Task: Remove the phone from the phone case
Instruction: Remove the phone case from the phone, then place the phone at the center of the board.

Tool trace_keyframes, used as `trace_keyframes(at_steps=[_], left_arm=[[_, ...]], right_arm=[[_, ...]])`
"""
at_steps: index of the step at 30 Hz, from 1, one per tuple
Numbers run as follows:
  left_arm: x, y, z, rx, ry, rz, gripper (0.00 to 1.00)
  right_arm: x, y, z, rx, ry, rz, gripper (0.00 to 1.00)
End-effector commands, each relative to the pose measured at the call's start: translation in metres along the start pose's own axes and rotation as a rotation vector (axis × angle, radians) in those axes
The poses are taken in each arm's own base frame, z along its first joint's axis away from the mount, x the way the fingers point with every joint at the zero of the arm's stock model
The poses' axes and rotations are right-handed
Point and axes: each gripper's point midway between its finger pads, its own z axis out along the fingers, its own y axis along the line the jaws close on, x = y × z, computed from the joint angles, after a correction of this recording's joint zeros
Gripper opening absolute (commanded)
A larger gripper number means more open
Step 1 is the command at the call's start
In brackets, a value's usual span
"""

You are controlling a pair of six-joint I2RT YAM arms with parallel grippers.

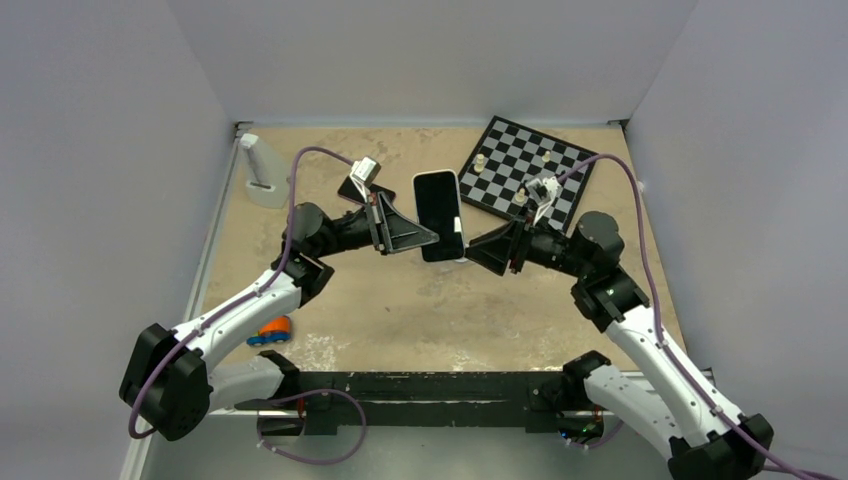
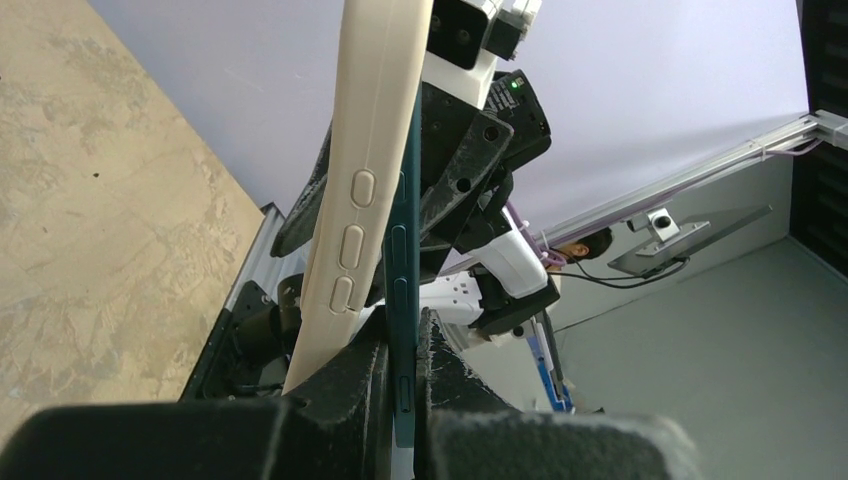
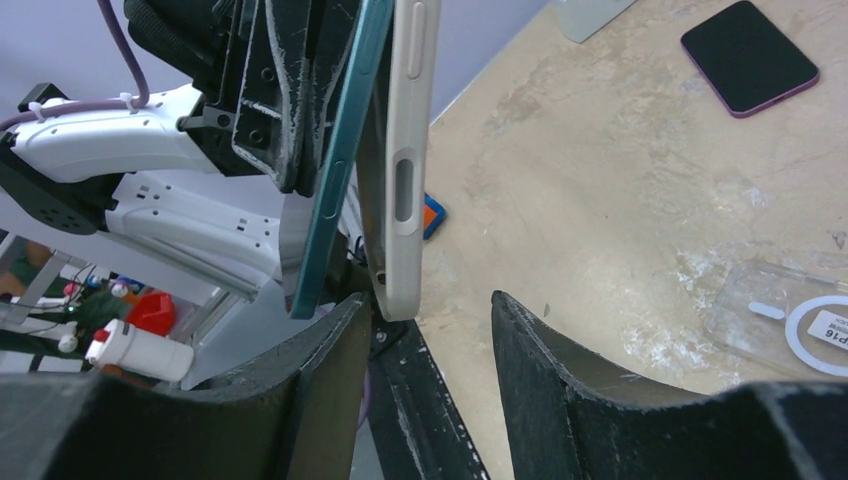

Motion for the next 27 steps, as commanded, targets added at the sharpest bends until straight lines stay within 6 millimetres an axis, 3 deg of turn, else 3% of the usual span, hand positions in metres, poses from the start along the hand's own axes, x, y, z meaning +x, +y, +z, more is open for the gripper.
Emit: trace_keyframes(at_steps=[1, 6, 9, 15, 17, 18, 19, 21, 23, 25, 27], left_arm=[[-0.006, -0.035, 0.0, 0.114, 0.006, 0.086, 0.0], [0.0, -0.033, -0.001, 0.126, 0.028, 0.065, 0.0], [0.004, -0.033, -0.003, 0.132, 0.043, 0.062, 0.0], [0.01, -0.031, -0.004, 0.129, 0.076, 0.064, 0.0], [0.013, -0.028, -0.005, 0.124, 0.088, 0.063, 0.0], [0.013, -0.026, -0.005, 0.119, 0.084, 0.061, 0.0], [0.012, -0.025, -0.006, 0.115, 0.068, 0.06, 0.0], [0.01, -0.016, -0.01, 0.077, 0.016, 0.06, 0.0], [0.0, 0.002, -0.014, -0.008, -0.085, 0.09, 0.0], [-0.007, 0.028, -0.029, -0.142, -0.203, 0.11, 0.0], [-0.028, 0.051, -0.046, -0.293, -0.357, 0.149, 0.0]], right_arm=[[-0.012, 0.011, 0.007, -0.074, -0.017, -0.033, 0.52], [-0.021, 0.013, 0.019, -0.113, -0.004, -0.045, 0.5], [-0.03, 0.013, 0.031, -0.144, 0.01, -0.047, 0.44], [-0.047, 0.006, 0.051, -0.159, 0.009, -0.053, 0.23], [-0.053, 0.001, 0.058, -0.15, 0.003, -0.051, 0.04], [-0.056, -0.004, 0.061, -0.127, -0.005, -0.043, 0.0], [-0.062, -0.014, 0.064, -0.063, -0.028, -0.023, 0.0], [-0.072, -0.075, 0.06, 0.286, -0.14, 0.12, 0.0], [-0.065, -0.124, 0.041, 0.557, -0.209, 0.269, 0.0], [-0.053, -0.15, 0.028, 0.685, -0.264, 0.354, 0.0], [-0.035, -0.17, 0.015, 0.771, -0.309, 0.421, 0.0]])
